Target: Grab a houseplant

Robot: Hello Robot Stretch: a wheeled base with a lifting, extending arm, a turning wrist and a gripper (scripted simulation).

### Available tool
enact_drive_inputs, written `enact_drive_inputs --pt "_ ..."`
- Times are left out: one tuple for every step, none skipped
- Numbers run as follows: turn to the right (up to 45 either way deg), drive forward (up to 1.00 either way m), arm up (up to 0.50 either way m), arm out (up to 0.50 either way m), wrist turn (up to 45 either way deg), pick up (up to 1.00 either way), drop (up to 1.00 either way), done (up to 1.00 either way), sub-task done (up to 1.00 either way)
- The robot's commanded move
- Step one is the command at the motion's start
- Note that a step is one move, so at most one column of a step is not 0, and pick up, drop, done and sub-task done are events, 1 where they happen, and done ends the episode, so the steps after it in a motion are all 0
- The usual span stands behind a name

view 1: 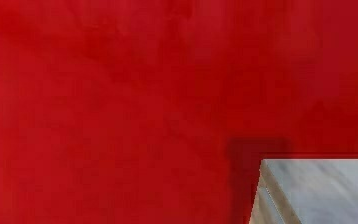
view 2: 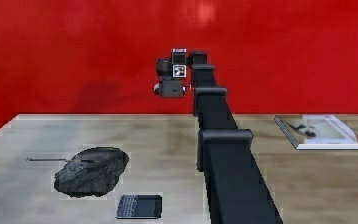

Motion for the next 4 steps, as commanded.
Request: enact_drive_inputs --pt "0.0 0.0 0.0 0.0 33.0 0.0 0.0 0.0 0.0" --pt "0.0 0.0 -0.12 0.0 0.0 0.0 0.0 0.0 0.0" --pt "0.0 0.0 0.0 0.0 0.0 1.0 0.0 0.0 0.0" --pt "0.0 0.0 0.1 0.0 0.0 0.0 0.0 0.0 0.0"
